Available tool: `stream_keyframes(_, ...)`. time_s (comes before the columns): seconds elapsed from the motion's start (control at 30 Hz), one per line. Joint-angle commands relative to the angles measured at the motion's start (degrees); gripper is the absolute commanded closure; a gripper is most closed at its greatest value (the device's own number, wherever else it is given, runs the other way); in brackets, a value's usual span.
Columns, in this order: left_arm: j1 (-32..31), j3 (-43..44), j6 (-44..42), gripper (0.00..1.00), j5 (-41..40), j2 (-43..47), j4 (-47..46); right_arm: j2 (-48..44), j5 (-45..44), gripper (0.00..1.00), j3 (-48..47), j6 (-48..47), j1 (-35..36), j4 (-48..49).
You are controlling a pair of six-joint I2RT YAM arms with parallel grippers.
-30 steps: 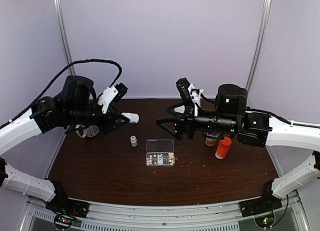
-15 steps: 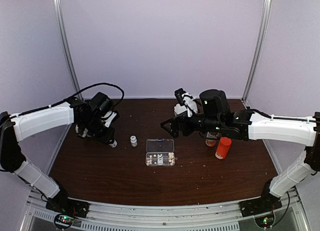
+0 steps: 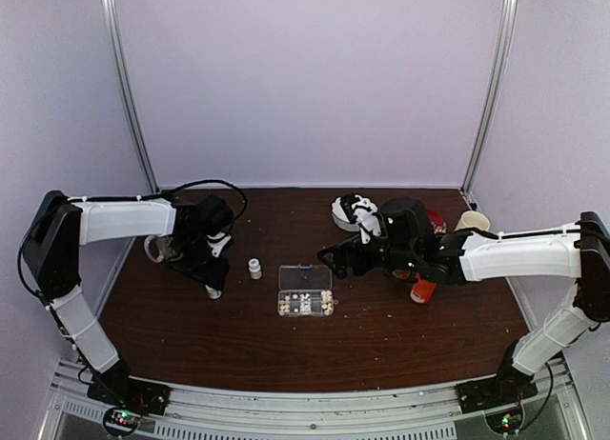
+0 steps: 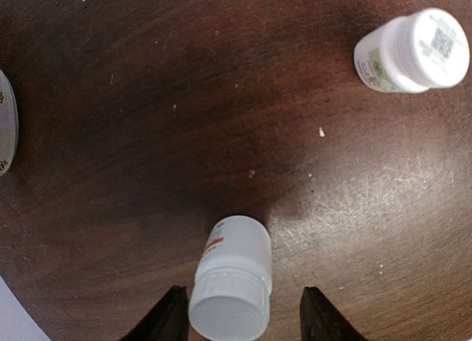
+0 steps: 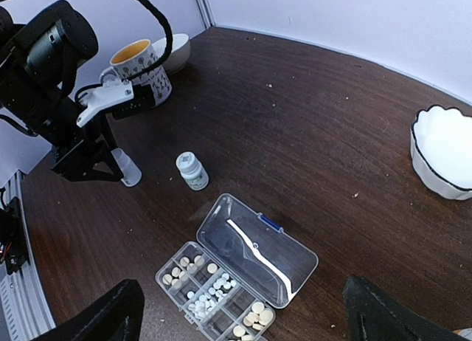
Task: Sort the pills into containers
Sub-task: Place the pill bottle at the center of the board, then pick up the pill bottle from the center of the board.
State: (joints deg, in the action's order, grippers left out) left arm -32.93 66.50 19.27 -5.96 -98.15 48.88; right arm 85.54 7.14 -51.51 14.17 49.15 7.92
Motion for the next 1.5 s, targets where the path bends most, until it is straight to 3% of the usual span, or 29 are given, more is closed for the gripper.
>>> stream_keyframes(0.0, 0.41, 2.42, 0.13, 0.37, 1.1, -0.1, -1.15, -0.66, -2.55, 0.02, 0.7, -1.4, -0.02, 4.81)
stream_keyframes(0.07, 0.32, 3.0, -0.2, 0.05, 2.25, 0.12, -0.59, -1.2, -2.81, 0.02, 1.67, -1.72, 0.03, 5.86)
stream_keyframes(0.1, 0.28, 3.51, -0.46, 0.03, 2.64, 0.53, 0.03, -1.32, -3.21, 0.02, 2.08, -1.63, -0.01, 6.4)
stream_keyframes(0.3, -0.22, 6.01, -2.46, 0.03, 0.14, 7.41, -0.57, -1.01, -5.74, 0.02, 2.28, -0.16, -0.01, 6.42)
stream_keyframes(0.47, -0.14, 3.87, 1.02, 0.02, -11.76, 12.26, -1.5, -2.44, -6.87, 0.0, 2.76, 2.39, -0.95, 6.38)
stream_keyframes(0.57, -0.13, 3.55, 0.11, 0.06, -8.19, 11.98, -3.51, -4.45, -11.39, 0.0, 5.07, 2.42, -1.45, 7.75)
stream_keyframes(0.77, -0.25, 5.69, 0.44, 0.15, 0.6, 6.85, -7.55, -4.62, -7.96, 0.0, 5.42, 1.74, -2.38, 7.53)
stream_keyframes(1.0, -0.92, 7.65, 0.62, 0.16, 5.27, 2.0, -11.79, -3.8, -7.47, 0.0, 6.33, 0.5, -2.37, 10.19)
stream_keyframes(1.47, -3.64, 14.86, 3.89, 0.24, 3.49, -8.98, -11.08, -1.4, -7.31, 0.02, 5.12, -0.19, -2.37, 10.2)
